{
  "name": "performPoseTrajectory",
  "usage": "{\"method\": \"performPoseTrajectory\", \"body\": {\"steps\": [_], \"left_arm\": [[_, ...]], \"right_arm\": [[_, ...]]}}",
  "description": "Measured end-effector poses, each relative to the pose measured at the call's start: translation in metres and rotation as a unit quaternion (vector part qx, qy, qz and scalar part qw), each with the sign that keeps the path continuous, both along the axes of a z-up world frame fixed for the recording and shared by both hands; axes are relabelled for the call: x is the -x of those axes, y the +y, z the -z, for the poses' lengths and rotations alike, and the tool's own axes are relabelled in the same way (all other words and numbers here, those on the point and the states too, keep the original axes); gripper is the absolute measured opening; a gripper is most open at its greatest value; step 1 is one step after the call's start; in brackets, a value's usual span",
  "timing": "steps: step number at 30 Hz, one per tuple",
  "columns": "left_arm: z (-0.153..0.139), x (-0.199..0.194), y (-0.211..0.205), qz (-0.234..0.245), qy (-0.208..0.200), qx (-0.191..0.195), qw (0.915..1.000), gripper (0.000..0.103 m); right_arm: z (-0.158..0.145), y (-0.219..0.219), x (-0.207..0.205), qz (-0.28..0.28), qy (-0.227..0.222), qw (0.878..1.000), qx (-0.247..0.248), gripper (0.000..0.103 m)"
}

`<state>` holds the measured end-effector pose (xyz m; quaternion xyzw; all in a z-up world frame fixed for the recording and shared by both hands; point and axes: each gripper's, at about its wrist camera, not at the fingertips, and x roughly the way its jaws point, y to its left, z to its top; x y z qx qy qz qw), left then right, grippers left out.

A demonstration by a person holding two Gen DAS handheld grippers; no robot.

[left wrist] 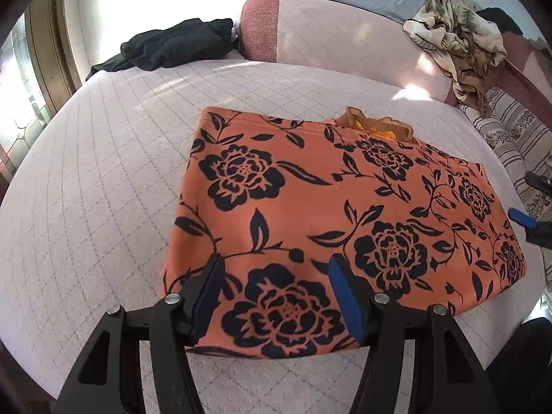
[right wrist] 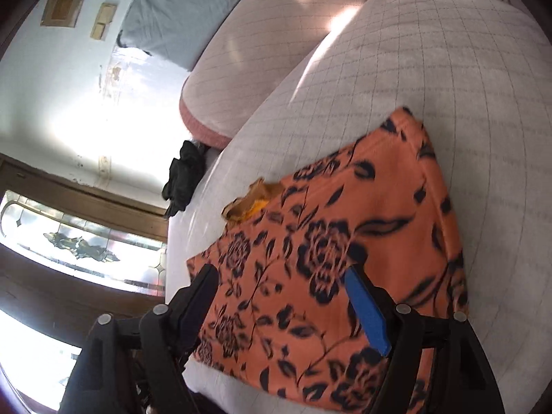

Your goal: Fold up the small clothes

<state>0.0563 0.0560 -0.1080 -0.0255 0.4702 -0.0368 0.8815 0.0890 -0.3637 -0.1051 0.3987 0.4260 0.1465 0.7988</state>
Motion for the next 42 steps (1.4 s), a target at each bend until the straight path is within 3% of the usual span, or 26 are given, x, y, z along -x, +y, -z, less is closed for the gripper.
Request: {"method": "performPoseTrajectory", "body": {"steps": [3,4,5,7,9,11,13,14,15,16,21,23,24,25,27,33,36,38,39,40,42], "left_arm": [[0.023,-0.006,0.009,-0.01,0.034,-0.005,0.9993,0.063],[0.023,-0.005,0.006,-0.005,0.03,-0.017,0.9994,0.063],[0.018,-0.003,0.002,0.0,0.026,-0.031,0.9992,0.063],[0.003,0.006,-0.002,0.002,0.007,-0.033,0.9994,0.063],[-0.007,0.012,-0.001,0.001,-0.01,-0.021,0.9997,0.063],[-0.002,0.012,0.002,-0.013,-0.001,-0.032,0.9994,0.063],[0.019,0.006,0.012,-0.034,0.046,-0.036,0.9977,0.063],[0.025,0.006,0.015,-0.034,0.051,-0.03,0.9977,0.063],[0.021,0.01,0.013,-0.03,0.04,-0.036,0.9981,0.063],[0.016,0.013,0.01,-0.029,0.039,-0.046,0.9977,0.063],[-0.002,0.017,0.012,-0.043,0.02,-0.025,0.9986,0.063],[0.008,0.009,0.017,-0.057,0.039,-0.031,0.9971,0.063],[0.015,0.006,0.02,-0.066,0.056,-0.034,0.9957,0.063],[0.018,0.007,0.023,-0.071,0.058,-0.031,0.9953,0.063],[0.014,0.01,0.027,-0.07,0.051,-0.028,0.9958,0.063],[0.019,0.007,0.036,-0.082,0.056,-0.018,0.9949,0.063],[0.02,0.005,0.037,-0.085,0.056,-0.012,0.9948,0.064],[0.02,0.006,0.038,-0.084,0.056,-0.014,0.9948,0.064],[0.019,0.008,0.038,-0.084,0.056,-0.015,0.9948,0.065],[0.019,0.009,0.039,-0.084,0.056,-0.015,0.9948,0.065],[0.02,0.01,0.04,-0.086,0.057,-0.015,0.9946,0.067]], "right_arm": [[0.023,0.007,0.029,0.001,0.013,1.0,0.012,0.083],[0.038,0.003,0.032,0.011,0.04,0.999,0.032,0.079],[0.05,-0.003,0.035,0.028,0.06,0.998,0.02,0.074],[0.039,-0.012,0.049,0.051,0.045,0.998,-0.004,0.074],[0.016,-0.007,0.06,0.043,0.004,0.999,0.014,0.079],[0.009,-0.003,0.068,0.029,-0.016,0.999,0.009,0.084],[0.026,-0.009,0.069,0.039,0.012,0.999,0.028,0.086],[0.042,-0.017,0.069,0.056,0.049,0.997,0.036,0.085],[0.054,-0.025,0.071,0.07,0.062,0.996,0.003,0.081],[0.05,-0.031,0.076,0.081,0.051,0.995,-0.019,0.081],[0.011,-0.016,0.082,0.033,-0.019,0.999,-0.009,0.084],[0.026,-0.012,0.074,0.032,0.002,0.999,0.017,0.085],[0.045,-0.017,0.071,0.047,0.05,0.997,0.027,0.083],[0.056,-0.024,0.074,0.062,0.064,0.996,0.0,0.081],[0.041,-0.027,0.077,0.07,0.041,0.997,-0.008,0.081],[-0.007,-0.008,0.024,0.026,-0.008,0.999,0.025,0.082],[0.011,-0.015,-0.022,0.031,0.016,0.999,0.017,0.084],[0.04,-0.025,-0.047,0.05,0.069,0.996,0.019,0.084],[0.05,-0.03,-0.054,0.061,0.077,0.995,-0.007,0.084],[0.049,-0.033,-0.054,0.078,0.078,0.994,-0.02,0.084],[0.031,-0.024,-0.059,0.058,0.064,0.996,0.01,0.085]]}}
